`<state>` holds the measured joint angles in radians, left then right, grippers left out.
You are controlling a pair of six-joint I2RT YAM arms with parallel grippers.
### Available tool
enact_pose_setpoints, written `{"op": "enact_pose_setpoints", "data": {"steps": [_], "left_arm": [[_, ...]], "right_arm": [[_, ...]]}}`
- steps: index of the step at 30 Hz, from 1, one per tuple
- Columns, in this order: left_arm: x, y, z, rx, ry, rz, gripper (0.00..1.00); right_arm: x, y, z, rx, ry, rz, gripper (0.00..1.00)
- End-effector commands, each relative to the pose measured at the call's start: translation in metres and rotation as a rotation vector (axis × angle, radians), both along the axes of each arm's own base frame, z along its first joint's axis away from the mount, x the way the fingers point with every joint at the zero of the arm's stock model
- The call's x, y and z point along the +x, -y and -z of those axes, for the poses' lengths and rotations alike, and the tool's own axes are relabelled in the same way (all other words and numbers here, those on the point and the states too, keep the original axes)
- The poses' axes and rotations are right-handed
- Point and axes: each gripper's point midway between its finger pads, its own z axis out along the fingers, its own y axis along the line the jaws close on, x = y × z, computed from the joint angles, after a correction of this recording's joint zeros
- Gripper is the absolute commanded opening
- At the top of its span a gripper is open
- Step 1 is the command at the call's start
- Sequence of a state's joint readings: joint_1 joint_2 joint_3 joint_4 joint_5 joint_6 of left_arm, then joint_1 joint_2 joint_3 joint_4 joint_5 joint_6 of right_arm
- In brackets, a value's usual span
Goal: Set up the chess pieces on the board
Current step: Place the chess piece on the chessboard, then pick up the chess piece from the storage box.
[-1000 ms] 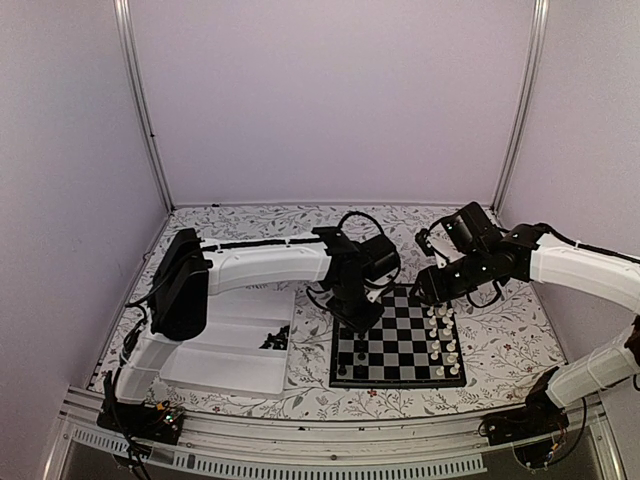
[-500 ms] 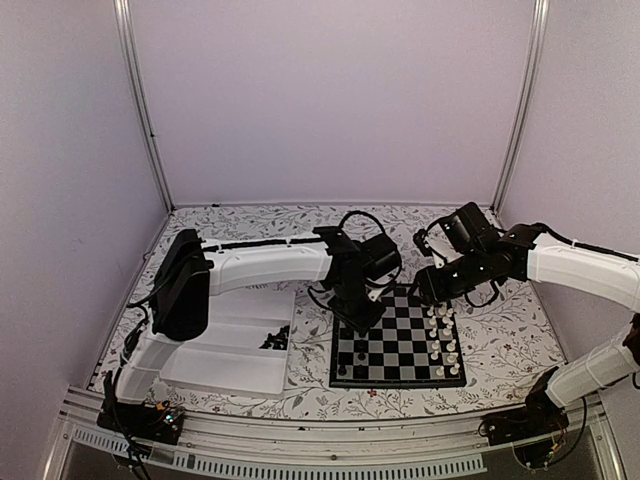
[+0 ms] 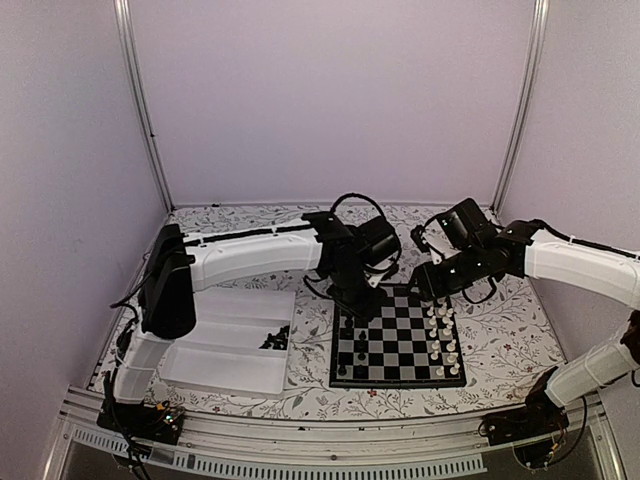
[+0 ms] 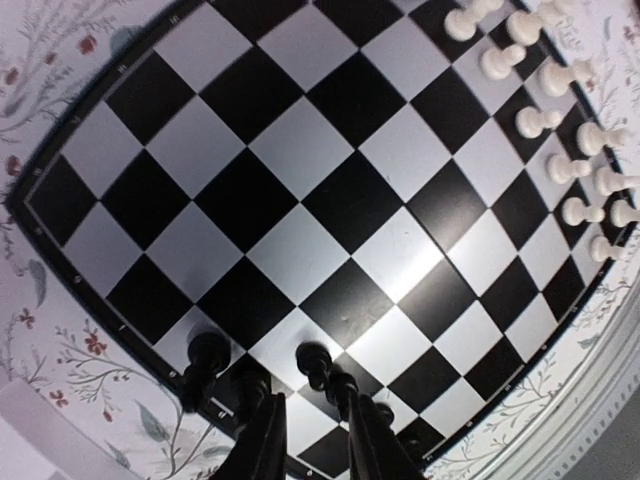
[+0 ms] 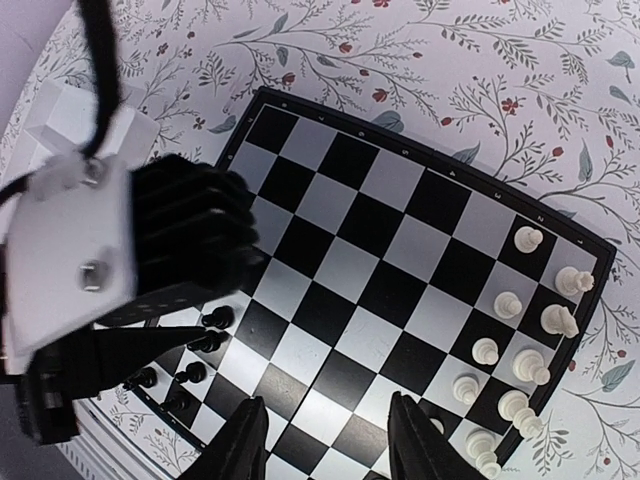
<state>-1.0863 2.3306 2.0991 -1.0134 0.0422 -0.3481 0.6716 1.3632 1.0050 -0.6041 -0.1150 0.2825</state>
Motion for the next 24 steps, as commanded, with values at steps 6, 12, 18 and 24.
{"op": "enact_pose_setpoints", "data": {"steps": [6, 12, 18, 24], "left_arm": [[0.020, -0.110, -0.120, -0.092, 0.191, -0.213, 0.23], [0.004, -0.196, -0.064, -0.050, 0.051, -0.343, 0.23], [-0.017, -0.215, -0.013, 0.041, -0.051, -0.327, 0.26], [-0.011, -0.213, 0.003, 0.039, -0.058, -0.334, 0.24]], "right_arm": [[0.011, -0.012, -0.009, 0.032, 0.016, -0.021, 0.43], [0.009, -0.016, -0.006, 0.054, -0.005, -0.020, 0.43], [0.010, -0.019, -0.004, 0.056, -0.021, -0.028, 0.43], [0.013, -0.023, -0.007, 0.060, -0.025, -0.033, 0.43]]}}
